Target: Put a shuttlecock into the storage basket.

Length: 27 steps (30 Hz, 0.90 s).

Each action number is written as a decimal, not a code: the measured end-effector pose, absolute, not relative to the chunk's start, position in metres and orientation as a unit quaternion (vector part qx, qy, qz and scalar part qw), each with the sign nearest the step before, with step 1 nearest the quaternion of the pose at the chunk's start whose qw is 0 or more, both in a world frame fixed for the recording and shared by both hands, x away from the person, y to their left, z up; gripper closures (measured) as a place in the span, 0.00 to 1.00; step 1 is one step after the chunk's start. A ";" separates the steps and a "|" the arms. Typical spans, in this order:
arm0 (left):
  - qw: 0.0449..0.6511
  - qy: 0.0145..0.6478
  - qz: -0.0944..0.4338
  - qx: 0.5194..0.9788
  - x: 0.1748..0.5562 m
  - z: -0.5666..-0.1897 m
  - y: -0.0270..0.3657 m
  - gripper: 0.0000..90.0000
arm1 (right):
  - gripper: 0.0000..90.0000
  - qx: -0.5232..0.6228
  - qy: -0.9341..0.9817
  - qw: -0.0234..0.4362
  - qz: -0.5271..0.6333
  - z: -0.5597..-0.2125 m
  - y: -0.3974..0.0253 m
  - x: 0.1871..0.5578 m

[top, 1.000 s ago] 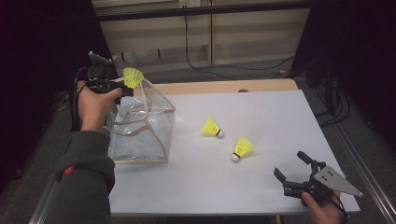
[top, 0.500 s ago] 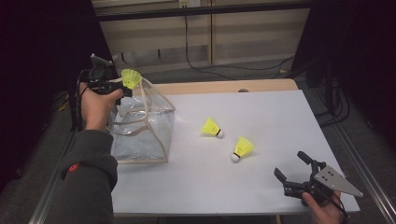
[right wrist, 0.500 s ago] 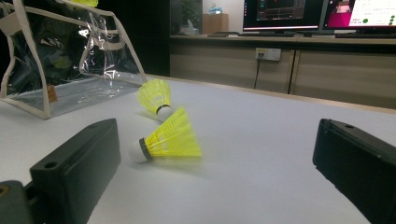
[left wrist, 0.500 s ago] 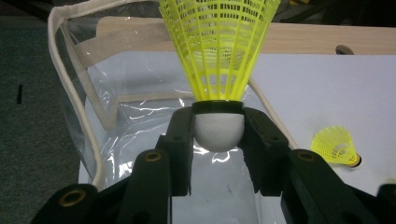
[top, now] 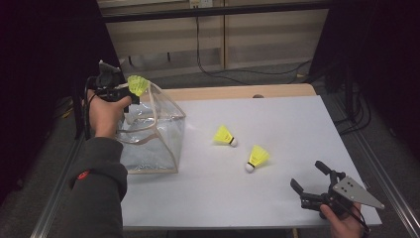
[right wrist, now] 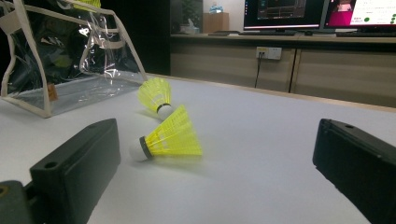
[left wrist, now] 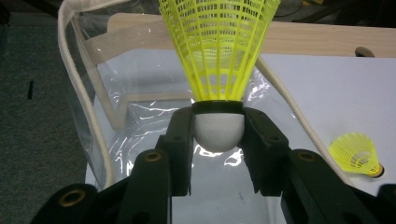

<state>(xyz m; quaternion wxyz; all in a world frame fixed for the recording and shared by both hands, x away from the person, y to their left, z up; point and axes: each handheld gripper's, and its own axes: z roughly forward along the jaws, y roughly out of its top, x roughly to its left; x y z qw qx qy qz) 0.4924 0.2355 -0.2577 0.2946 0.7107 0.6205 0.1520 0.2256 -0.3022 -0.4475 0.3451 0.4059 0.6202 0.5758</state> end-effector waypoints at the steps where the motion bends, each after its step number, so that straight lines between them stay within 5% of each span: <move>1: 0.294 0.622 0.155 0.709 0.493 -0.258 0.236 0.72 | 0.01 0.406 0.620 0.345 0.575 -0.447 -0.302 0.226; 7: 0.295 0.616 0.173 0.709 0.496 -0.262 0.233 0.62 | 0.01 0.407 0.619 0.345 0.576 -0.447 -0.303 0.225; 27: 0.328 0.587 0.125 0.729 0.485 -0.248 0.227 0.55 | 0.01 0.406 0.618 0.349 0.576 -0.447 -0.305 0.224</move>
